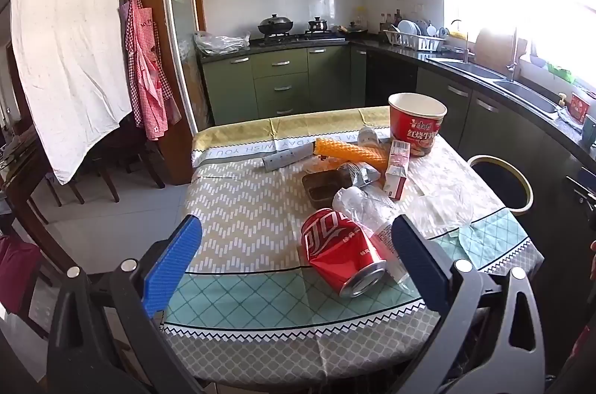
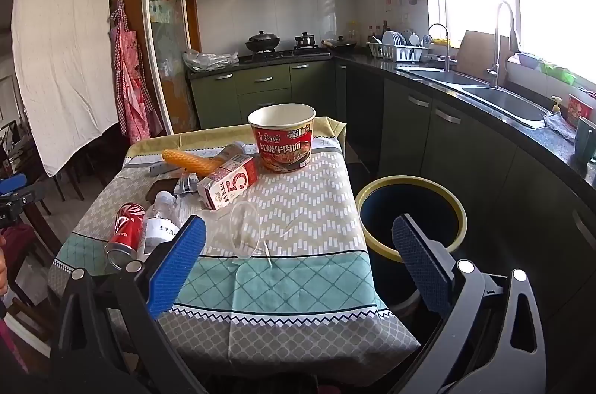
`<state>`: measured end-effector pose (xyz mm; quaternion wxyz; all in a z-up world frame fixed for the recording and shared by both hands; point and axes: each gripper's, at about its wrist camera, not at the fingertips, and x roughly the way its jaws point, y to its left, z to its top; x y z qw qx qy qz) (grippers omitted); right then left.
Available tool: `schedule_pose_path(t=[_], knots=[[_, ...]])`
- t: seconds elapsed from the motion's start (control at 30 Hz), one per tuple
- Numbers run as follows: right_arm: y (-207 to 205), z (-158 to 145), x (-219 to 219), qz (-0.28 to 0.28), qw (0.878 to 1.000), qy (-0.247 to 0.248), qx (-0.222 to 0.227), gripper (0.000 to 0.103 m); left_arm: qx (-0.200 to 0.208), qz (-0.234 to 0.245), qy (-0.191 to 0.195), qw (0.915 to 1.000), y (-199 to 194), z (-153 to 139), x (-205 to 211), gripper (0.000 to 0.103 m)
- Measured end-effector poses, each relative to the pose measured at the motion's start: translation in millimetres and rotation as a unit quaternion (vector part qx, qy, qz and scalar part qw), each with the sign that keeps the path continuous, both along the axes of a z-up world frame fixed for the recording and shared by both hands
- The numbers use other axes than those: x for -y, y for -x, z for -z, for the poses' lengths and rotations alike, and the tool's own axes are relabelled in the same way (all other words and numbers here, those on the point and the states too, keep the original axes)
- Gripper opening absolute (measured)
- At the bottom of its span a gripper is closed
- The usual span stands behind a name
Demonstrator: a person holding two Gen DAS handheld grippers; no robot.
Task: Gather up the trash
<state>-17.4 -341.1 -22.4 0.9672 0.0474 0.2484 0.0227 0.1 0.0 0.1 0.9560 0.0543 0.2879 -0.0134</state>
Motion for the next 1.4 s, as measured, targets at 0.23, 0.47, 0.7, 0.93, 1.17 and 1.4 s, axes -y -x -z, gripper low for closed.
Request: schedule_pose_path(t=[0.23, 0.47, 0.7, 0.93, 1.17, 1.4], knots=[[-1.1, 3.9, 0.3, 0.000, 1.000, 0.000, -0.001, 0.099, -0.001, -0.002, 0.003, 1.0000, 0.4, -2.3, -0.7, 0.097], [-1.3, 1.2, -3.2, 0.000, 1.000, 0.001, -0.005, 0.099, -0.001, -0.001, 0.011, 0.9999, 2.5, -1.1, -5.6, 0.097], [-1.7, 1.1, -2.0, -0.002, 1.000, 0.001, -0.005, 0.099, -0.003, 0.000, 0.010, 0.9999, 1.0, 0.9, -4.0, 0.097], [-4.9, 7.1, -1.4, -0.002, 1.000, 0.000, -0.009, 0.099, -0.003, 0.000, 0.010, 0.9999, 1.8, 1.9, -3.7, 0.097], [-4.9, 7.6, -1.6, -0.002, 1.000, 0.001, -0.009, 0.099, -0.004, 0.000, 0.010, 0.9999, 1.7, 2.7, -3.0, 0.097], [-7.1, 9.2, 0.9, 0.000, 1.000, -0.002, -0.011, 0.099, -0.008, 0.002, 0.008, 0.9999, 0.1, 7.1, -0.9, 0.097]])
